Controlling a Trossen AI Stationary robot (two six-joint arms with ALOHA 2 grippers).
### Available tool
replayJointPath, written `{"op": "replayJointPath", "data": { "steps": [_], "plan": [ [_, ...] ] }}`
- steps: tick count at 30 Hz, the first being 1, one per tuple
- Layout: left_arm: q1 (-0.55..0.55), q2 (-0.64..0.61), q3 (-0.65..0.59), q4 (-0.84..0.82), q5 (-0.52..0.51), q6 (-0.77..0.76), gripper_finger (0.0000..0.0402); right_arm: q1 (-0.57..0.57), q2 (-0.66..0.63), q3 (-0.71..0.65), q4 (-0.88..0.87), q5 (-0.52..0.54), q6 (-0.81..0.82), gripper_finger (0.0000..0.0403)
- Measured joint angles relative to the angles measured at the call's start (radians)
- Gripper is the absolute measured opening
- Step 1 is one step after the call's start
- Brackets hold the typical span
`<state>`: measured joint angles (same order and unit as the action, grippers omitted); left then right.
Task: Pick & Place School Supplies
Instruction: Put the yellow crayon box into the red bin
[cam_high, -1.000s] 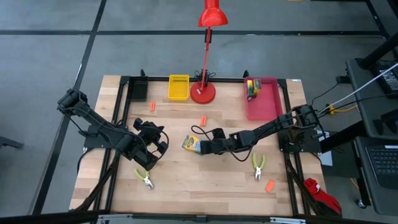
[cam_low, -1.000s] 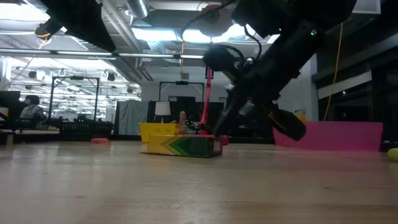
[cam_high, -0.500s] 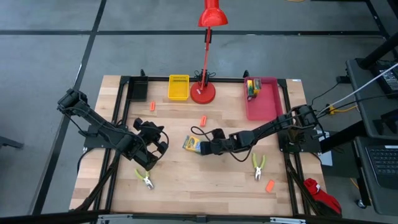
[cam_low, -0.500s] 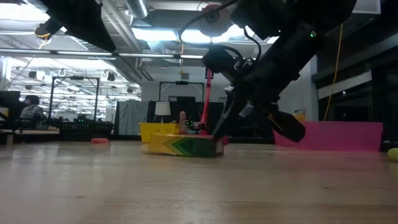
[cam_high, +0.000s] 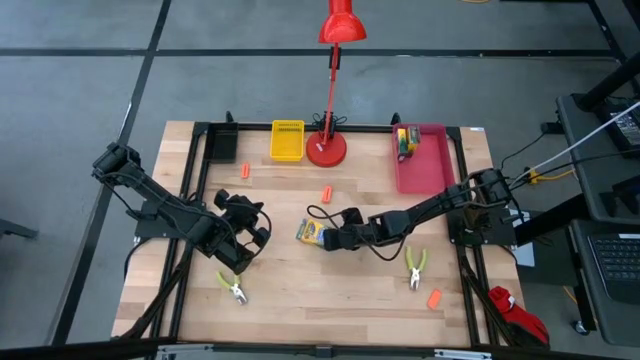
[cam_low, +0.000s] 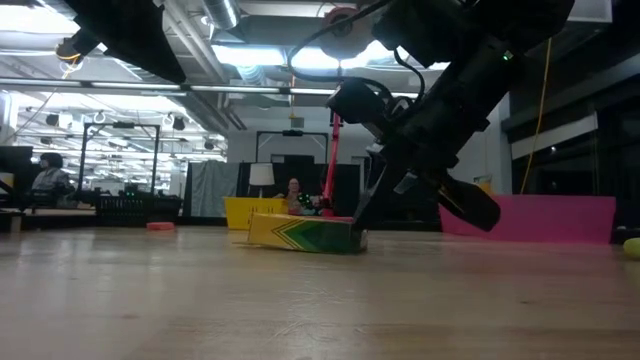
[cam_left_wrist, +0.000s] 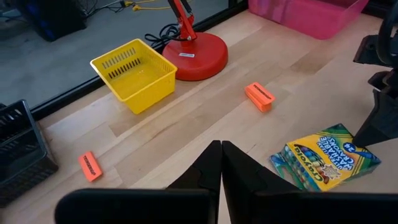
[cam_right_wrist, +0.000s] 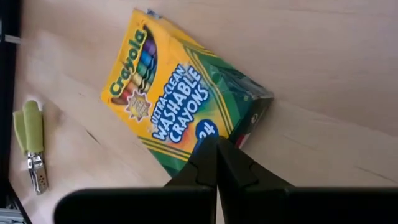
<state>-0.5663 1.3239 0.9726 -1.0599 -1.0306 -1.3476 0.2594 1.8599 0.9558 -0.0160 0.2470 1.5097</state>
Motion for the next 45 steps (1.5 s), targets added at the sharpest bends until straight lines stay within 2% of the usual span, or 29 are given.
{"op": "replayJointPath", "data": {
  "steps": [11, 19, 41, 45],
  "plan": [
    [0.010, 0.000, 0.000, 0.000, 0.007, 0.000, 0.0003, 0.042, -0.003, 0.000, -0.037, 0.016, 0.026, 0.0000],
    [0.034, 0.000, 0.000, -0.006, 0.038, 0.000, 0.0011, 0.080, -0.039, 0.000, -0.146, 0.061, 0.054, 0.0000],
    [0.052, 0.000, 0.000, -0.003, 0.113, -0.011, 0.0007, 0.208, -0.048, 0.000, -0.307, 0.149, 0.249, 0.0000],
    [0.052, 0.000, 0.000, 0.018, 0.123, -0.011, 0.0007, 0.232, -0.048, -0.002, -0.336, 0.139, 0.289, 0.0000]
  ]
}}
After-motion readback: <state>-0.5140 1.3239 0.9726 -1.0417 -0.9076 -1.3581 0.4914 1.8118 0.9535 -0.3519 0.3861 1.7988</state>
